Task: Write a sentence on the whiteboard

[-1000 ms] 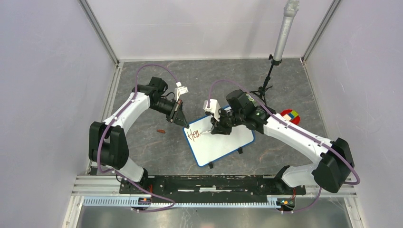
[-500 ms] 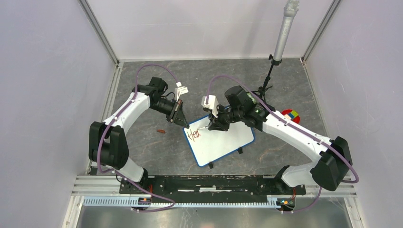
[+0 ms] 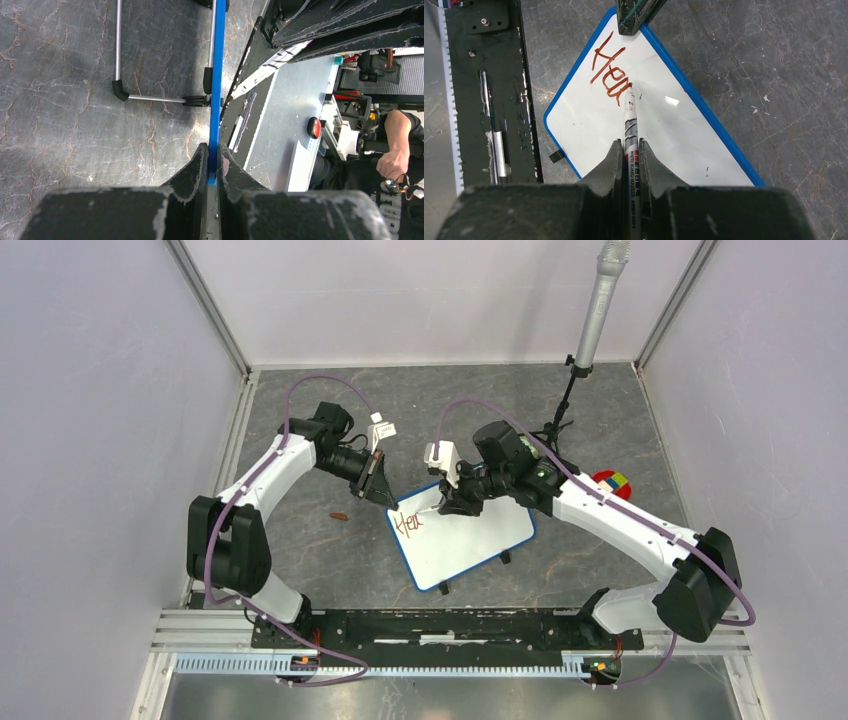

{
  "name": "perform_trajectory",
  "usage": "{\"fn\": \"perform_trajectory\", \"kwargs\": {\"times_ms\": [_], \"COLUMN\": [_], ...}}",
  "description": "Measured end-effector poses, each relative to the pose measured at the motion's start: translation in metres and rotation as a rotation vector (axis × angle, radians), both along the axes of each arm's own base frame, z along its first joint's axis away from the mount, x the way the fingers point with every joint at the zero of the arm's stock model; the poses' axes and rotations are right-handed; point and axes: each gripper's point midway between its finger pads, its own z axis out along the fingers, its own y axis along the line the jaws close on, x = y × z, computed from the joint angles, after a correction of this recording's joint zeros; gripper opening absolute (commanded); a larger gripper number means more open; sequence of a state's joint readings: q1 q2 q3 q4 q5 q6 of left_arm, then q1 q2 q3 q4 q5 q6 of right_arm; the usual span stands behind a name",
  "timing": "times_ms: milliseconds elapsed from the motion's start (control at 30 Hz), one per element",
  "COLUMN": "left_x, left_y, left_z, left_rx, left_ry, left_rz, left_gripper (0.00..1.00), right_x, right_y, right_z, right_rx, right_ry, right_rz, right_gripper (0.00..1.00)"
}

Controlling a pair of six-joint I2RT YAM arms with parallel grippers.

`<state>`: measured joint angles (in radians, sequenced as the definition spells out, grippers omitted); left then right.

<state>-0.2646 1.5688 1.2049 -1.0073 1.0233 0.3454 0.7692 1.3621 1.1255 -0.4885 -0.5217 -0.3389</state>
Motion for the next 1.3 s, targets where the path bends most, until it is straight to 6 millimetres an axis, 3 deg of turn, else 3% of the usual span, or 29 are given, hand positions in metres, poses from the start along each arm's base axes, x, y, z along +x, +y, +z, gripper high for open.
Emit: {"fn": "perform_trajectory", "kwargs": {"times_ms": [567,1300], "left_x": [0.000,0.000], "left_y": [0.000,0.000], "left_z": [0.000,0.000], "left_rx": [0.000,0.000], "left_ry": [0.000,0.000], "left_rz": [0.000,-0.001], "left_gripper": [0.03,0.02], "right_x": [-0.008,-0.006], "right_y": [-0.010,-0.011], "right_z": [0.013,-0.001], "right_rx": [0.027,0.000], "right_ry": [-0.024,-0.008], "right_rz": [0.016,0.017], "right_gripper": [0.00,0.00]}}
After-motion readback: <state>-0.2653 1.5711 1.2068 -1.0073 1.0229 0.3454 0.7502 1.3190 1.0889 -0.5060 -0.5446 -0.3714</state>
